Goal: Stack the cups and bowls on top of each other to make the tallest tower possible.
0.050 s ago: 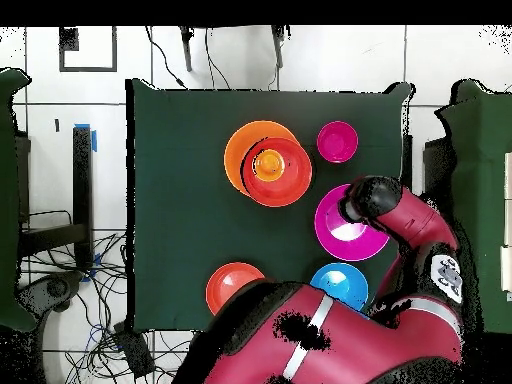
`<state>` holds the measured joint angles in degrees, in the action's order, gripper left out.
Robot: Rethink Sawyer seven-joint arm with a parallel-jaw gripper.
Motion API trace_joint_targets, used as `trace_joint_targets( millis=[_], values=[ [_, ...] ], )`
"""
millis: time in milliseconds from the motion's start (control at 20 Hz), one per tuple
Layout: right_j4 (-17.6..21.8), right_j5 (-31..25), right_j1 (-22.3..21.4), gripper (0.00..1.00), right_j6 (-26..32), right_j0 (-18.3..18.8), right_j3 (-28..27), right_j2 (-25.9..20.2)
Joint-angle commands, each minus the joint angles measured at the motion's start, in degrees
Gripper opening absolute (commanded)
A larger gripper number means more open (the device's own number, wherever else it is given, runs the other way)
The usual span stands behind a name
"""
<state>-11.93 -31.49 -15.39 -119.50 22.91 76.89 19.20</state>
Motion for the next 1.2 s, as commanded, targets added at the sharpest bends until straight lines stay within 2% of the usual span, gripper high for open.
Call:
trace_joint_targets(
  millis=[50,200,550,1050,1200],
  values=[
    [2.28,-0.33,2.53,1.0,-1.84,-1.9,-0.02,-7.52],
    [2.21,-2.59,2.17,1.0,-1.71,-2.25,-1.06,-6.95],
    [1.36,1.57,3.3,1.0,-2.83,-2.03,-0.92,-8.21],
    [1.71,-8.46,1.83,1.0,-2.03,-3.21,-4.7,-5.73],
    [1.55,-8.72,1.82,1.0,-2.07,-3.13,-5.07,-5.91]
  ],
)
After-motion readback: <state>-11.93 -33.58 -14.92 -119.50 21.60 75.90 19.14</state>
